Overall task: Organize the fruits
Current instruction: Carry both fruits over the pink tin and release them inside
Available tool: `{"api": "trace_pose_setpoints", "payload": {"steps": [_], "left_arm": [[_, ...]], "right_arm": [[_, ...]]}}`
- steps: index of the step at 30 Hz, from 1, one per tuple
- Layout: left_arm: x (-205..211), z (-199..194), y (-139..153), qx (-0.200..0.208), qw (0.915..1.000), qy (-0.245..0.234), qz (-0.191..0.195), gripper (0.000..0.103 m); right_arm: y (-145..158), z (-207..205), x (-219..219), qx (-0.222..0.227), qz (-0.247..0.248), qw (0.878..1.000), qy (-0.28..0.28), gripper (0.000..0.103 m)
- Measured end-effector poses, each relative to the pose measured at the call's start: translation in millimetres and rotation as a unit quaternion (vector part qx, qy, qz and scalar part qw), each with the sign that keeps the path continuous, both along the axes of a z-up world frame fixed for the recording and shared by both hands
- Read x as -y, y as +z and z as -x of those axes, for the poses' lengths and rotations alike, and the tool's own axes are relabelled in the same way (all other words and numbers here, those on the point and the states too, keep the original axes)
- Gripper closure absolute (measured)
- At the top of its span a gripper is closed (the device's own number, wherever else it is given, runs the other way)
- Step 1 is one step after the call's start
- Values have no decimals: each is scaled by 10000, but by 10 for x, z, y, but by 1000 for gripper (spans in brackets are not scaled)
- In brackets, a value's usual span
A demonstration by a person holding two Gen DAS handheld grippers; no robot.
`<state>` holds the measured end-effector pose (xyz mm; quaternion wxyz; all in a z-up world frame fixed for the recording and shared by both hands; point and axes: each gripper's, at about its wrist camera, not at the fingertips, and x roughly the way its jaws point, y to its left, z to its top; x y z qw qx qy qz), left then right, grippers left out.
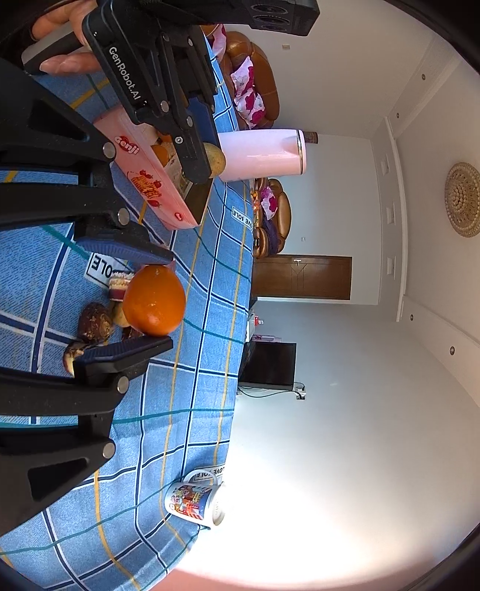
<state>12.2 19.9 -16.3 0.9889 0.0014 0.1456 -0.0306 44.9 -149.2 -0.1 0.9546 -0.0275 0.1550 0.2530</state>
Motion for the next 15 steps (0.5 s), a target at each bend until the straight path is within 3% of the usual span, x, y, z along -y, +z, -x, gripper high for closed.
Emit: {"api": "trace_pose_setpoints", "payload": {"steps": [7,15], "left_arm": [[-521,32,14,-157,9982,552,196,76],[-1024,12,-156,-649,9916,1095,248,76]], "right_arm": [[159,-29,-424,-60,62,9983,569,62],[127,-62,-942,-368,225,9918,1200,62]]}}
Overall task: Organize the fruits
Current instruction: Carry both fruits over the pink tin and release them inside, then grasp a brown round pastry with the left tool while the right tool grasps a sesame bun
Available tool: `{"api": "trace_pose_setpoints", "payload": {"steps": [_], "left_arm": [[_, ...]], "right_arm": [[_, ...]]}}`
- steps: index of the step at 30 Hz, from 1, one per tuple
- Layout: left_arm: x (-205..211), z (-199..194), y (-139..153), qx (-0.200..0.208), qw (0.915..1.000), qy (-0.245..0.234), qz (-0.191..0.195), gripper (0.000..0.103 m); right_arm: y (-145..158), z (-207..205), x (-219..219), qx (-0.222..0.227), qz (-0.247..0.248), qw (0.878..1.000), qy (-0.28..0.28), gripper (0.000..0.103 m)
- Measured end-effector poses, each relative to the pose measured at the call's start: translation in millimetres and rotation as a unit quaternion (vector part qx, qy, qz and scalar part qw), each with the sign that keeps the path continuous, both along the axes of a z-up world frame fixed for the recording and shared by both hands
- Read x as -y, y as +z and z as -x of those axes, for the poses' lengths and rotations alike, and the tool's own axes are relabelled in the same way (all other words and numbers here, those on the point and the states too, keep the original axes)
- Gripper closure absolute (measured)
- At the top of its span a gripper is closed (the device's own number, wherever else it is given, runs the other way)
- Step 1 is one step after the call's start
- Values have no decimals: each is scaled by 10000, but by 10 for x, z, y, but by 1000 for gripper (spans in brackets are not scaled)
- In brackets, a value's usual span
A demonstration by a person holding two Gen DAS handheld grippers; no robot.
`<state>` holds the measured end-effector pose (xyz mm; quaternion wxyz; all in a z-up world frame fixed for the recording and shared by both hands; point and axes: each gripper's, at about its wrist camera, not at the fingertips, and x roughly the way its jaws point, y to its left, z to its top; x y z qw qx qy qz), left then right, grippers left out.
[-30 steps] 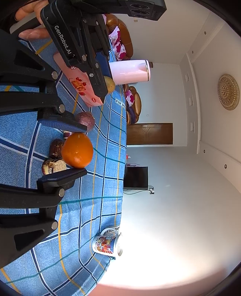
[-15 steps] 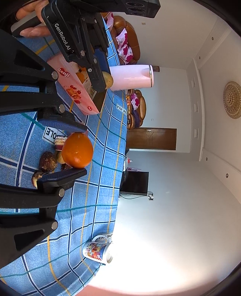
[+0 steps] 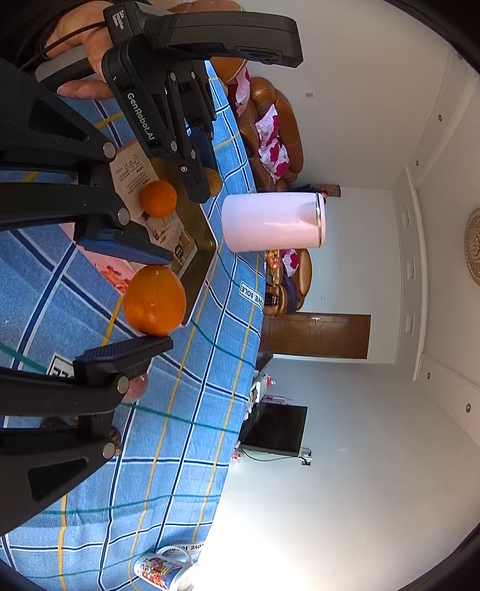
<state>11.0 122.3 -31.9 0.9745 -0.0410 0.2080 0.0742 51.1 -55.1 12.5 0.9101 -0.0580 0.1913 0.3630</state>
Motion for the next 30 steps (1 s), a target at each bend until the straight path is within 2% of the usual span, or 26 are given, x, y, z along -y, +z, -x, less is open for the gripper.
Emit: {"api": "trace_pose_setpoints", "payload": {"steps": [9,14,16,17,19,20,21,26,30], "left_arm": [[-200,-17,-156,-370,9992,163,53,76],[-211,-40,-215,-542,9984,167,1,75],[-208,-33,-228,-554,9982,209,-20,74],[-206,-34,-222,-561,9981,243,-45,69],[-201,-11,-191,-512,9983,280,-44,53],[-198,4,-171,-468,9983,328,-60,42],[-196,20,-146,-413,9984,375,-82,35],[-121,51,-15,-267,9991,304,-123,34],[73,13,69,-182,9997,76,-149,31]], "right_arm": [[-208,4,-614,-352,565,9960,599,61],[-340,-38,-778,-671,960,9905,723,61],[-351,-26,-797,-665,1008,9898,758,61],[-354,-22,-798,-657,1021,9897,760,61],[-353,-13,-778,-651,991,9898,783,57],[-342,-2,-751,-642,931,9904,795,47],[-328,5,-721,-634,856,9911,795,37],[-245,0,-384,-536,589,9952,573,35],[-193,-91,123,-504,449,9977,-17,35]]}}
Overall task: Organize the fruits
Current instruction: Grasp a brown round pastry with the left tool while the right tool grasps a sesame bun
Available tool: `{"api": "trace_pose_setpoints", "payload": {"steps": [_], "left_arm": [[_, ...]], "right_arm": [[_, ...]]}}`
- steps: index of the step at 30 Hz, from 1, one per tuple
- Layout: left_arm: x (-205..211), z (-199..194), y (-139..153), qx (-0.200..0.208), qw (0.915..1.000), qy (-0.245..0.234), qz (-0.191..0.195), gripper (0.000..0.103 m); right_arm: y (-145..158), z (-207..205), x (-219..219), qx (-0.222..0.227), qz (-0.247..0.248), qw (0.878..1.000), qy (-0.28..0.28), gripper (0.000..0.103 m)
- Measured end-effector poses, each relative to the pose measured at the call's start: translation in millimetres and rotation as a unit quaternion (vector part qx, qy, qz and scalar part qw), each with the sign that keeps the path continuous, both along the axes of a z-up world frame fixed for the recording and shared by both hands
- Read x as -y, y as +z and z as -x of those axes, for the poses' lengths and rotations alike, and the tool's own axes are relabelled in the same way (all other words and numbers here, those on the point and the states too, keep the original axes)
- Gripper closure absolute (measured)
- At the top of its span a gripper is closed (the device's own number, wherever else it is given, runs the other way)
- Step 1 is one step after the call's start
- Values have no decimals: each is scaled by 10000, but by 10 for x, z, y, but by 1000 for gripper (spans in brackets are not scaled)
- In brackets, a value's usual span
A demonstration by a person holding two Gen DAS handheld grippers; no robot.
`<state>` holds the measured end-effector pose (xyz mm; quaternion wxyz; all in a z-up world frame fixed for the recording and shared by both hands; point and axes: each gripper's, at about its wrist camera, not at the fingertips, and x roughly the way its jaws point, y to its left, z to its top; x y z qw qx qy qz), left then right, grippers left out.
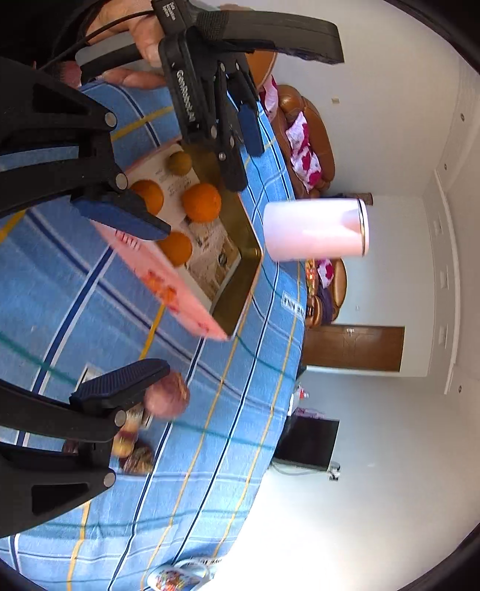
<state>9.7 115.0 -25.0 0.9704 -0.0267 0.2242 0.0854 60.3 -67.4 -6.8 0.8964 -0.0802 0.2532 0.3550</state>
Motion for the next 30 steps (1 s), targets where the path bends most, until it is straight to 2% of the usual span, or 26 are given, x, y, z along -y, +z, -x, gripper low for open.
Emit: {"api": "trace_pose_setpoints", "payload": {"steps": [3,8,11,14,20,22,23,24,30], "left_arm": [[224,-67,38,-3,9996,-280,-37,30],[653,-223,60,-111,9966,-814,-71,30],[884,-320,46,-219,9938,-1087,-78,30],[1101,-383,22,-317,9908,-1309,-143,30],[1457,-544,-90,-578,9831,-1720,-226,30],[1558,-608,-148,-705,9805,-1815,-249,30],[1606,-641,-178,-768,9790,-1871,-251,30],[1648,-666,-203,-822,9776,-1922,-251,30],[1851,-742,-277,-1061,9696,-2186,-279,31]], "right_arm": [[-11,-107,423,52,105,9977,-669,35],[-127,-328,1002,-260,51,9889,-1462,35],[-219,-429,1123,-535,18,9874,-1491,38],[-332,-517,1149,-822,67,9861,-1445,50],[-470,-659,1182,-1352,62,9823,-1294,53],[-472,-673,1197,-1407,10,9821,-1248,54],[-472,-668,1196,-1403,7,9826,-1221,57],[-476,-667,1199,-1404,-1,9829,-1192,67],[-425,-635,1336,-1281,-332,9809,-1425,67]]}}
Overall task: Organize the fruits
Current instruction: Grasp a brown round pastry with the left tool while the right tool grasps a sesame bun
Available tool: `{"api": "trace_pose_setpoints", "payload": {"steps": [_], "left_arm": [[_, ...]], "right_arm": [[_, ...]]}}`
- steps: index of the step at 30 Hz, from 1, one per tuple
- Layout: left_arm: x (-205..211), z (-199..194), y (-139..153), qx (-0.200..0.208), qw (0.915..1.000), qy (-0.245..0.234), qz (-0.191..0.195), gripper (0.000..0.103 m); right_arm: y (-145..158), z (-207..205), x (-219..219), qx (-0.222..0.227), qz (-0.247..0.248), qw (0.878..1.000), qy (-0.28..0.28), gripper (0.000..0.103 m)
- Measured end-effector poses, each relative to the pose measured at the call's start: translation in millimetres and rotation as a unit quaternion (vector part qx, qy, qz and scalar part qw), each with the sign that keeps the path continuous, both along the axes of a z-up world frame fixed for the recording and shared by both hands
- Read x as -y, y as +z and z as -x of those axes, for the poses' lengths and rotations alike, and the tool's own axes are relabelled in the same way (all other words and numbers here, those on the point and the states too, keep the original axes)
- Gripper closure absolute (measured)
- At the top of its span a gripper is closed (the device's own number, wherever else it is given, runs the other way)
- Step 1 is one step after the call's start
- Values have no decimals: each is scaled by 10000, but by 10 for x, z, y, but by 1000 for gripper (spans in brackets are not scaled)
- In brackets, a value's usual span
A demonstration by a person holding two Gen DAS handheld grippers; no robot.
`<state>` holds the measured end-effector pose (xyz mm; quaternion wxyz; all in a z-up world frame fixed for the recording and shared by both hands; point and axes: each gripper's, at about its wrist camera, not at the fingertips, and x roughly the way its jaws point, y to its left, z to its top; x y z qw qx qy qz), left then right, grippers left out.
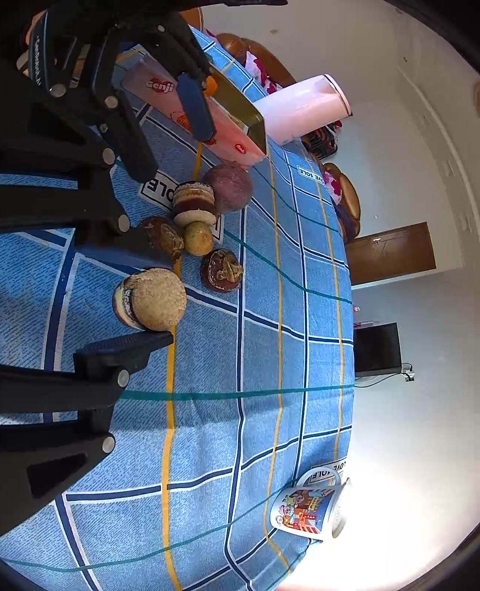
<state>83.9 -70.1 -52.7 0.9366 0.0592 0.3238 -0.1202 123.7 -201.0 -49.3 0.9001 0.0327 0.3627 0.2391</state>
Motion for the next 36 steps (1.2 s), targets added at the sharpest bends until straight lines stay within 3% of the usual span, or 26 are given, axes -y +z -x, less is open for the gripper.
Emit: {"api": "trace_pose_setpoints", "payload": {"steps": [4,6,9,14,24,30,36], "left_arm": [[146,-58,-34,-180,9996,-230,-61,39],[231,-114,-67,-355,9986,-376,-67,52],[348,-204,-125,-630,9965,-528,-116,63],[417,-370,-149,-689,9963,-288,-416,63],[356,-469,-181,-844,9958,-269,-248,64],[226,-374,-64,-507,9983,-238,138,64],[189,-284,26,-161,9995,-170,190,64]], "right_arm": [[41,21,82,152,-83,9996,-223,67],[40,1,127,141,-123,9994,-288,67],[35,-10,202,113,-250,9989,-370,67],[42,2,211,152,-268,9988,-389,67],[31,-4,217,113,-331,9988,-344,67],[60,41,254,246,-443,9981,-355,67],[95,90,265,415,-535,9972,-302,67]]}}
